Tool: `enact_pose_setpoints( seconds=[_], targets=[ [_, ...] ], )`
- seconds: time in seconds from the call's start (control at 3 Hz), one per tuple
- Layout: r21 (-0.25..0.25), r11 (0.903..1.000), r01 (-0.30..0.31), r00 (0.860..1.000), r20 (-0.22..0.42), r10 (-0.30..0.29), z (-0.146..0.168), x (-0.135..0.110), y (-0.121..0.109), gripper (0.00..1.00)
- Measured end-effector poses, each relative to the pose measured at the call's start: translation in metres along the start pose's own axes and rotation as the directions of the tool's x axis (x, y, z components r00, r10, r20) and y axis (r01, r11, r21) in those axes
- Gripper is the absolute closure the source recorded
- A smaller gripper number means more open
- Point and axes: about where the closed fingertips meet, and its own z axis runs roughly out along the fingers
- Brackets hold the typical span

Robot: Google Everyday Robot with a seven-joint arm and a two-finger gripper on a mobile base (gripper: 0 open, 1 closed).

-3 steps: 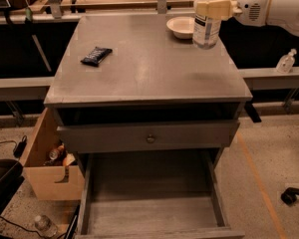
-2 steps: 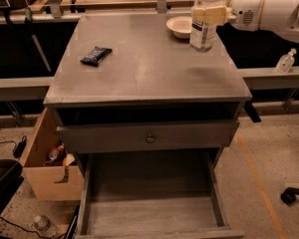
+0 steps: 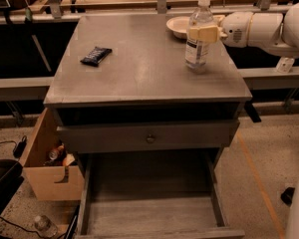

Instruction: Pick blue plastic bottle from middle drawer and place on counter

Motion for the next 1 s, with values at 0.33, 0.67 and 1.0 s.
enact_pose_setpoints(
  seconds=[0.33,0.67,1.0],
  targets=[
    [-0.012,0.9994,-0.032,0.999,0.04,0.032,-0.0012,0.0243,-0.0018,1.0],
    [-0.015,0.9993,-0.033,0.998,0.045,0.034,-0.0012,0.0243,-0.0012,0.85],
    [-0.016,0.9993,-0.033,0.998,0.045,0.034,-0.0011,0.0235,-0.0011,0.61]
  ],
)
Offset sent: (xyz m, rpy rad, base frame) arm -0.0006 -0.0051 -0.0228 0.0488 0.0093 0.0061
